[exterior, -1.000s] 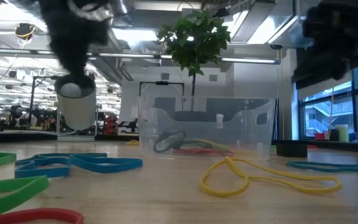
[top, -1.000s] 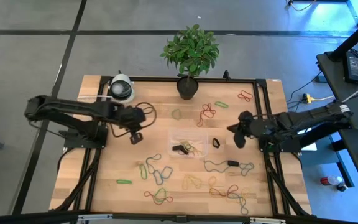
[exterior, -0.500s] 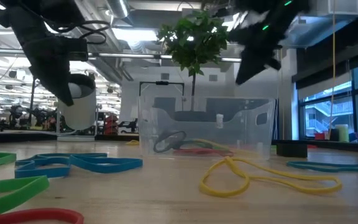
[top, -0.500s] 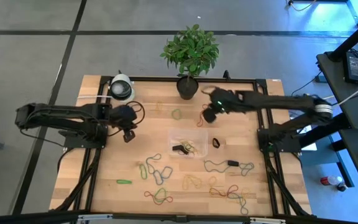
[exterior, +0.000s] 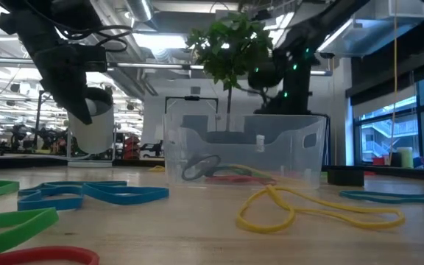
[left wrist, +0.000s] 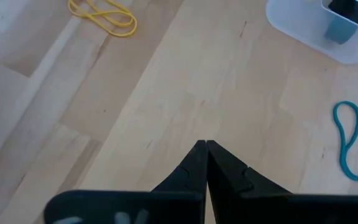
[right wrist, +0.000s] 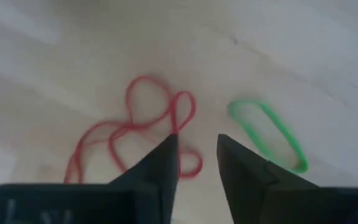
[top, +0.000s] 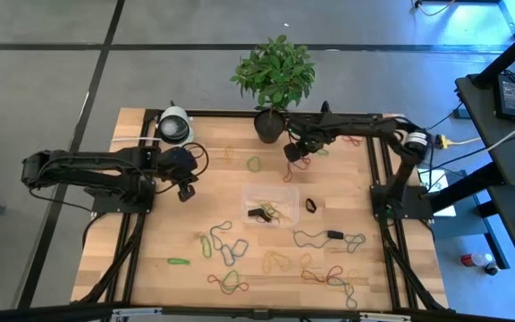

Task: Pick and place rubber bands into bin
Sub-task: Put the red rubber band into the bin

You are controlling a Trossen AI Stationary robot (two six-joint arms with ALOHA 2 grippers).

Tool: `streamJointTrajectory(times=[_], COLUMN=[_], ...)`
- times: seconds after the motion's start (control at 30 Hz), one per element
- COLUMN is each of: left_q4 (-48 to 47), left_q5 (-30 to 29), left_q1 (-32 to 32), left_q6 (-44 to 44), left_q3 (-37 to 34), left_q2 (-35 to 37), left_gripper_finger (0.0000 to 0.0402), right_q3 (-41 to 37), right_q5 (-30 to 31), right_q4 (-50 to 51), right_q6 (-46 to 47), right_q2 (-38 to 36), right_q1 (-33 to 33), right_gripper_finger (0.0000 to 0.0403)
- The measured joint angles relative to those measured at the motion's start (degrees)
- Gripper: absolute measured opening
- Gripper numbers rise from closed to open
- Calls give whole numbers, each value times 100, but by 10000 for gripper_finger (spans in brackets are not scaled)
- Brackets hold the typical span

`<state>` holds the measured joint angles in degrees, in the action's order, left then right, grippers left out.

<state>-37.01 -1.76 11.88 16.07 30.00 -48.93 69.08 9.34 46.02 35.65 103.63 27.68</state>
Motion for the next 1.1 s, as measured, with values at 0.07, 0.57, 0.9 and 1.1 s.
streamJointTrajectory(times=[0.07, 0.57, 0.9, 1.1], left_q4=[0, 0, 1, 81], left_q5=[3, 33, 33, 33], left_q1=[-1, -2, -2, -2], left_q6=[-32, -37, 185, 609], left_q3=[0, 0, 0, -2], left_q2=[0, -2, -2, -2], left_gripper_finger=[2, 2, 2, 2], right_q3=[0, -2, -3, -4], right_q5=[-4, -139, 971, 1593], right_q4=[-204, -459, 50, 376], right_q6=[-35, -121, -120, -122], right_q2=[142, 614, -592, -1815], right_q1=[79, 20, -585, -1002], right_gripper_finger=[131, 48, 4, 3])
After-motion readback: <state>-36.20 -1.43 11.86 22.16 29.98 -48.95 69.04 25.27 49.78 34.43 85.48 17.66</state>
